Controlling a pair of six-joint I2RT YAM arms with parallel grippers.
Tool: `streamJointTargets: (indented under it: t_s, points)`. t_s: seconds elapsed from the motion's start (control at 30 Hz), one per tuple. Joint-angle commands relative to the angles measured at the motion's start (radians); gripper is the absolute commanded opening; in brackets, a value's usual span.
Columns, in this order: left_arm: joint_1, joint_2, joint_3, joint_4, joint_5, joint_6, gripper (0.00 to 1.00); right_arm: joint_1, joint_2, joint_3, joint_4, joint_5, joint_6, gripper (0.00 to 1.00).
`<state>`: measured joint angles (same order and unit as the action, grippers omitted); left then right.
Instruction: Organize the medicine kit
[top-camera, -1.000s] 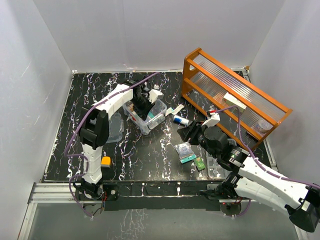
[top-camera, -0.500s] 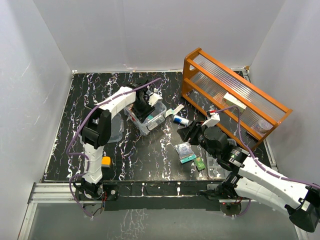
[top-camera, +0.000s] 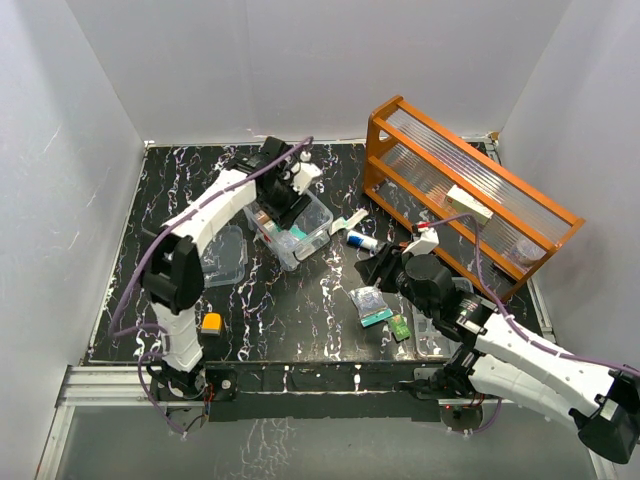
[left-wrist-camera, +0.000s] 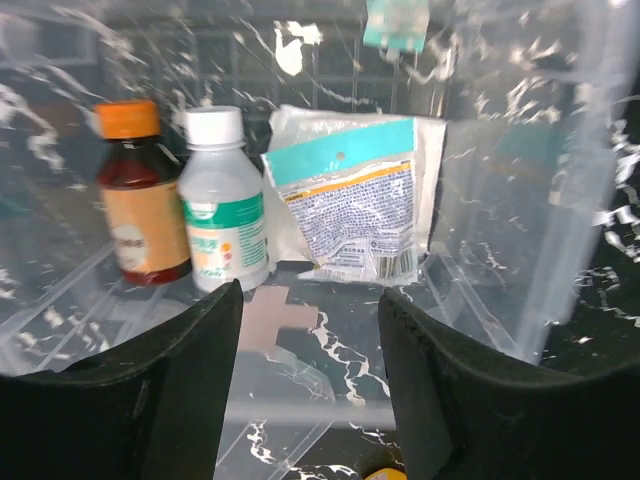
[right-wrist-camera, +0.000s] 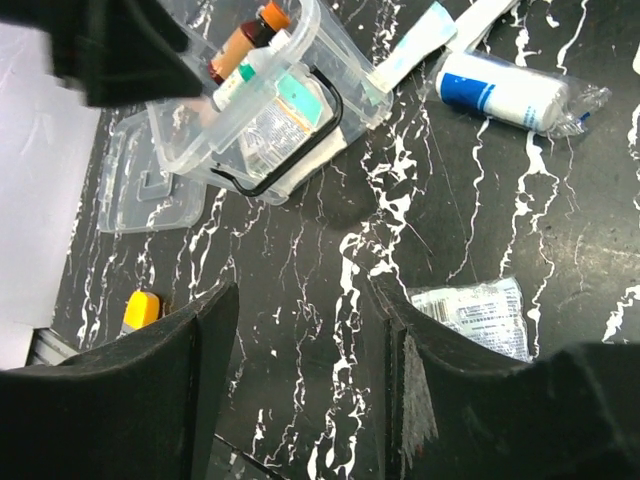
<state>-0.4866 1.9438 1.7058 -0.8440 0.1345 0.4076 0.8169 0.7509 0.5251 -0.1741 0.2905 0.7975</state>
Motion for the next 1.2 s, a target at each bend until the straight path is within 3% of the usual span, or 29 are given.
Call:
streamJointTargets:
  t_s: [0.0,0.13,0.27,0.43,0.63,0.8,0.97,1.17]
  points:
    - [-0.003,-0.213,-0.015,0.083,0.023,-0.092,0.56,-0.002,0.017,-0.004,-0.023,0.03,0.024,0.52]
    - [-0.003,-0.378,-0.137,0.227,0.078,-0.25,0.58,-0.002,0.046,0.005,-0.079,0.037,0.02,0.57]
    - [-0.005,-0.61,-0.384,0.477,0.108,-0.34,0.6,-0.003,0.115,0.023,-0.089,-0.012,-0.057,0.61]
    - [-0.005,-0.917,-0.749,0.766,-0.03,-0.428,0.62,-0.005,0.227,0.069,-0.157,-0.014,-0.067,0.61]
    - [-0.004,-1.174,-0.993,0.885,-0.169,-0.485,0.64,-0.005,0.266,0.082,-0.18,0.033,-0.062,0.62]
    - [-0.004,-1.25,-1.037,0.906,-0.207,-0.533,0.64,-0.009,0.304,0.116,-0.245,0.123,-0.075,0.68]
    - [-0.004,-1.246,-1.014,0.872,-0.202,-0.577,0.65,-0.02,0.39,0.149,-0.272,0.113,-0.095,0.71]
    - [-0.004,-1.249,-1.011,0.876,-0.088,-0.618,0.65,-0.024,0.502,0.157,-0.245,0.011,-0.158,0.6]
